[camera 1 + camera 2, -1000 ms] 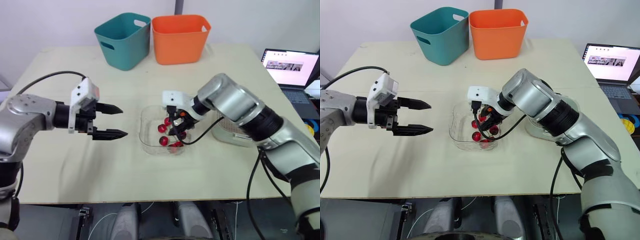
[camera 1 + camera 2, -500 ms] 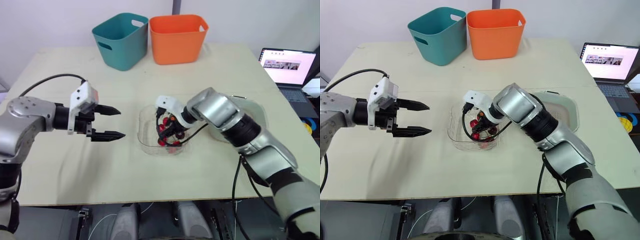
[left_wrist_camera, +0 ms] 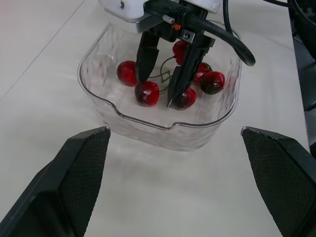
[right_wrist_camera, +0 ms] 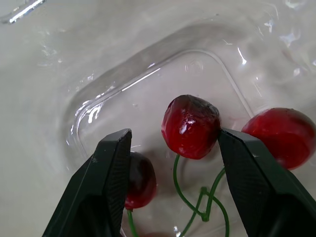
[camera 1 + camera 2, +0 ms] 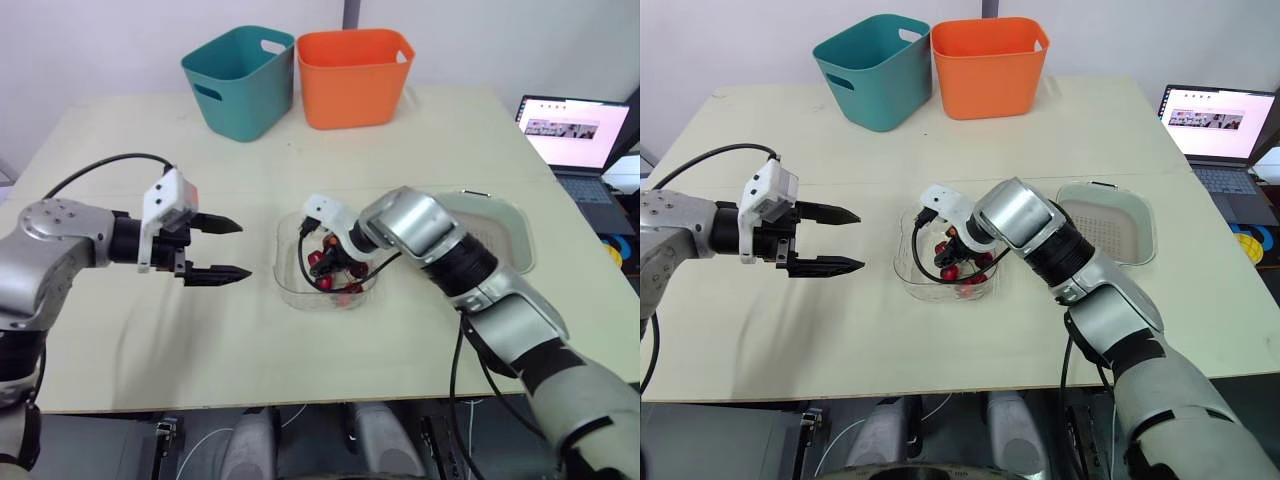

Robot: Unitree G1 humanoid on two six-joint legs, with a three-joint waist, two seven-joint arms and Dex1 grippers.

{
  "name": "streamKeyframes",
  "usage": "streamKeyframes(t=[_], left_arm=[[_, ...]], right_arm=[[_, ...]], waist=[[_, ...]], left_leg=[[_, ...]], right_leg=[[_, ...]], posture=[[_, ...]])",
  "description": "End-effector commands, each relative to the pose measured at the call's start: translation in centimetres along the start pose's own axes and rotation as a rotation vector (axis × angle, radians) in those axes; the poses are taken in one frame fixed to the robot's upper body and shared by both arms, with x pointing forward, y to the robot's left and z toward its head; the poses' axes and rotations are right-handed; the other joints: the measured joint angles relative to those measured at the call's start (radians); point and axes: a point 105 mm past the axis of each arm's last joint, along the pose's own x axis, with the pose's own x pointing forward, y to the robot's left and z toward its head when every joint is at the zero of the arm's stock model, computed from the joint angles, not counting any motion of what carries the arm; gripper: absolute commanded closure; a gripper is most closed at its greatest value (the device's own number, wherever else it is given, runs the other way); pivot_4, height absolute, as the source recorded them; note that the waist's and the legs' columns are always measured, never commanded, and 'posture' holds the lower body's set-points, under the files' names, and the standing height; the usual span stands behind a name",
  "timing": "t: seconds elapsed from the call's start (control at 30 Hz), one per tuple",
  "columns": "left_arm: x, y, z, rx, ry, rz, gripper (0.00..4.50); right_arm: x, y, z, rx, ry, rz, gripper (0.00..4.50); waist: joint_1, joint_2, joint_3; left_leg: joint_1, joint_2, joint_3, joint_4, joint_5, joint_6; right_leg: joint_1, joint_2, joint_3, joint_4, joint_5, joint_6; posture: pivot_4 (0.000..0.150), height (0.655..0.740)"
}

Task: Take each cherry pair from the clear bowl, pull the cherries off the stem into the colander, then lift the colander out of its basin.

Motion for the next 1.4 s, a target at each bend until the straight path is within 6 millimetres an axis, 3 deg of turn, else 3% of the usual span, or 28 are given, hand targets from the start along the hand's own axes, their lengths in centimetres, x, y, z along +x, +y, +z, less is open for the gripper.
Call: streamKeyframes(t=[0.03,0.17,0.27,0.37,0.53,0.67,0.8,0.83,0.87,0.93,1.0,1.07,1.2,1.4], left_arm=[[-0.3,0.1,0.9,0.043,-0.013,0.02,0.0],[-0.4,0.2,0.8,0.04,-0.012,0.023,0.0],[-0.3,0.3,0.8,0.039,-0.012,0.026,0.0],[-0.5,0.5,0.6,0.036,-0.008,0.031,0.0],[-0.4,0.6,0.5,0.036,-0.009,0.031,0.0],[-0.2,0.6,0.5,0.039,-0.015,0.024,0.0],[0.0,0.6,0.6,0.041,-0.019,0.019,0.0],[0.0,0.5,0.6,0.041,-0.02,0.018,0.0],[0.1,0.5,0.6,0.041,-0.02,0.017,0.0],[0.1,0.5,0.7,0.041,-0.02,0.016,0.0],[0.0,0.5,0.7,0.041,-0.018,0.017,0.0],[-0.1,0.5,0.7,0.04,-0.016,0.017,0.0],[-0.2,0.8,0.5,0.044,-0.01,0.021,0.0],[-0.5,1.1,0.2,0.064,0.007,0.018,0.0]], right_arm=[[-0.3,-0.4,0.8,0.001,-0.042,-0.02,2.14],[-0.6,-0.4,1.1,-0.001,-0.057,-0.024,3.45],[-1.5,0.0,1.6,-0.059,-0.082,0.0,3.81],[-5.1,1.4,2.6,-0.438,-0.147,0.054,3.81],[-7.4,1.8,1.3,-0.769,-0.109,0.088,3.81],[-7.5,2.6,0.8,-1.08,-0.151,0.109,3.81],[-6.3,1.8,1.6,-1.251,-0.203,0.028,3.81],[-6.1,1.6,1.6,-1.278,-0.208,0.016,3.11],[-6.0,1.4,1.6,-1.294,-0.211,0.01,2.87],[-6.1,0.8,1.5,-1.274,-0.208,-0.007,2.22],[-6.9,0.5,1.3,-1.074,-0.198,0.03,1.61],[-7.7,0.7,1.2,-0.88,-0.192,0.08,1.61],[-8.8,1.0,2.0,-0.298,-0.175,0.154,1.61],[-7.4,1.4,1.7,0.096,-0.103,0.169,1.61]], waist=[[0.0,0.0,0.0],[0.0,0.0,0.0],[0.0,0.0,0.0],[0.007,0.001,0.0],[-0.001,0.0,0.0],[-0.001,0.0,0.0],[-0.001,0.0,0.0],[0.0,0.0,0.0],[0.001,0.0,0.0],[0.004,0.0,0.0],[0.006,0.0,0.0],[0.007,0.0,0.0],[0.002,0.0,0.0],[0.001,0.0,0.0]], left_leg=[[0.0,0.0,0.0,0.0,0.0,0.0],[0.0,0.0,0.0,0.0,0.0,0.0],[0.0,0.0,0.0,0.0,0.0,0.0],[-0.001,0.0,0.0,0.0,0.0,0.0],[0.0,0.0,0.0,0.0,0.0,0.0],[0.0,0.002,0.0,0.0,0.0,0.0],[0.0,0.003,0.0,0.0,0.0,0.0],[0.001,0.003,0.0,0.0,0.0,0.0],[0.0,0.003,0.0,0.0,0.0,0.0],[0.0,0.003,0.0,0.0,0.0,0.0],[0.0,0.002,0.0,0.0,0.0,0.0],[0.0,0.002,0.0,0.0,0.0,0.0],[0.001,0.003,0.0,0.001,0.0,0.0],[0.002,0.003,-0.002,0.0,0.0,0.0]], right_leg=[[0.0,0.0,0.0,0.0,0.0,0.0],[0.0,0.0,0.0,0.0,0.0,0.0],[0.0,0.0,0.0,0.0,0.0,0.0],[-0.001,0.0,0.0,0.0,0.0,0.001],[0.0,0.0,0.0,-0.002,-0.003,0.003],[0.0,0.002,0.0,-0.001,-0.004,0.0],[0.0,0.003,0.001,-0.001,-0.003,-0.001],[0.0,0.003,0.001,-0.001,-0.003,-0.001],[0.0,0.003,0.001,-0.001,-0.003,-0.001],[0.0,0.003,0.001,-0.001,-0.002,-0.003],[0.0,0.003,0.001,-0.001,-0.001,-0.004],[0.0,0.003,0.001,-0.001,-0.001,-0.005],[0.0,0.003,0.001,0.003,-0.001,-0.005],[-0.001,0.004,0.0,0.005,-0.003,-0.008]], posture=[[0.15,0.74],[0.15,0.74],[0.15,0.74],[0.15,0.74],[0.15,0.74],[0.15,0.74],[0.15,0.74],[0.15,0.74],[0.15,0.74],[0.15,0.74],[0.15,0.74],[0.15,0.74],[0.15,0.74],[0.15,0.74]])
